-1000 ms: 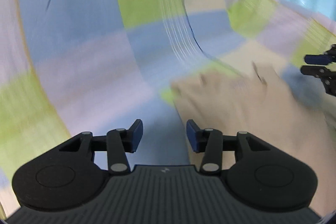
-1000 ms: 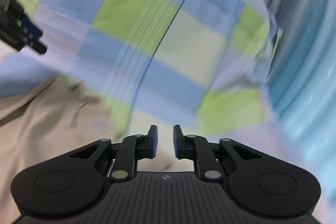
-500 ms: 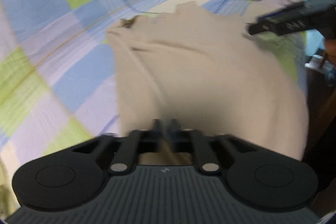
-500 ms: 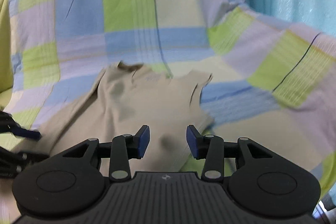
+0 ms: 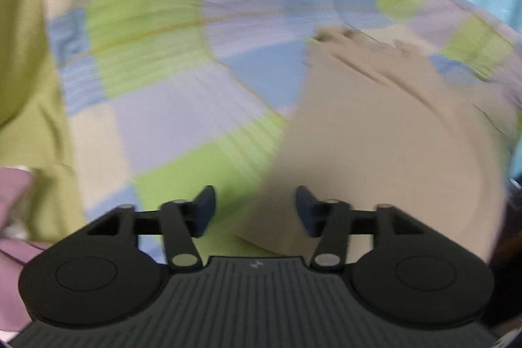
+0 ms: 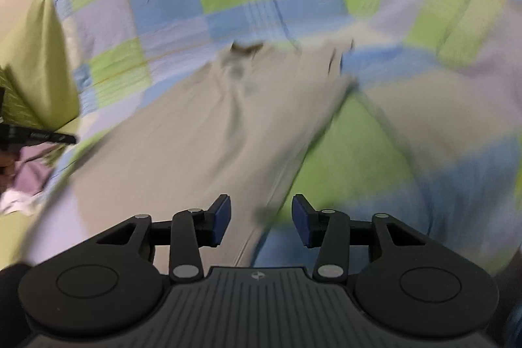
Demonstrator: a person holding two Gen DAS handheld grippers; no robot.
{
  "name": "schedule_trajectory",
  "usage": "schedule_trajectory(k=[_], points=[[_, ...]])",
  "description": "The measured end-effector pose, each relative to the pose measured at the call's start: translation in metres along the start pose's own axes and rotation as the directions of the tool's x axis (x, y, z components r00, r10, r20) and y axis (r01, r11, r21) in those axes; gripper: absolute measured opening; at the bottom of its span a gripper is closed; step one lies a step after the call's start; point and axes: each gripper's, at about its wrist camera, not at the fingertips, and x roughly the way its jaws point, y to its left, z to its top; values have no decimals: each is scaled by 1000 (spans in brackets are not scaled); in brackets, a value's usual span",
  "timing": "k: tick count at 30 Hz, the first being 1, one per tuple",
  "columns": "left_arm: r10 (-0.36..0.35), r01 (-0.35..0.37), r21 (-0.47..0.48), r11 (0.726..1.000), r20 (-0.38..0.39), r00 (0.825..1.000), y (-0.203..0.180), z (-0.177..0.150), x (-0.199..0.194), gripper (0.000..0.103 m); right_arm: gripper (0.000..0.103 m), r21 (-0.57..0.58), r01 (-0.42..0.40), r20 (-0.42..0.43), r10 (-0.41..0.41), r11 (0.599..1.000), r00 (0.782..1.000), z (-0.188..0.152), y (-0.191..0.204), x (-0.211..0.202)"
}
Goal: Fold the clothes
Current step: 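Lay the beige top flat on the blanket and open both grippers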
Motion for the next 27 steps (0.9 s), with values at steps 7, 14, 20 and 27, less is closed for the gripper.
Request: schedule_trajectory(k=[7, 14, 20, 27], points=[[-5, 7, 46, 999, -28, 1000, -8, -20, 14, 58, 50, 122, -84, -120, 99, 989, 988, -50, 2, 2], [-72, 72, 26, 997, -15, 997, -7, -12, 9, 2, 16, 254, -184, -111, 218, 949, 970, -59, -6, 31], [-113, 111, 46, 993, 33, 993, -17, -13, -41, 2, 1, 127, -97, -122, 113, 987, 986, -41, 8, -16], [-145, 148, 53, 988, -57, 988, -43, -43, -60, 2, 0, 77, 0, -132, 10, 997, 991, -25, 2, -91]])
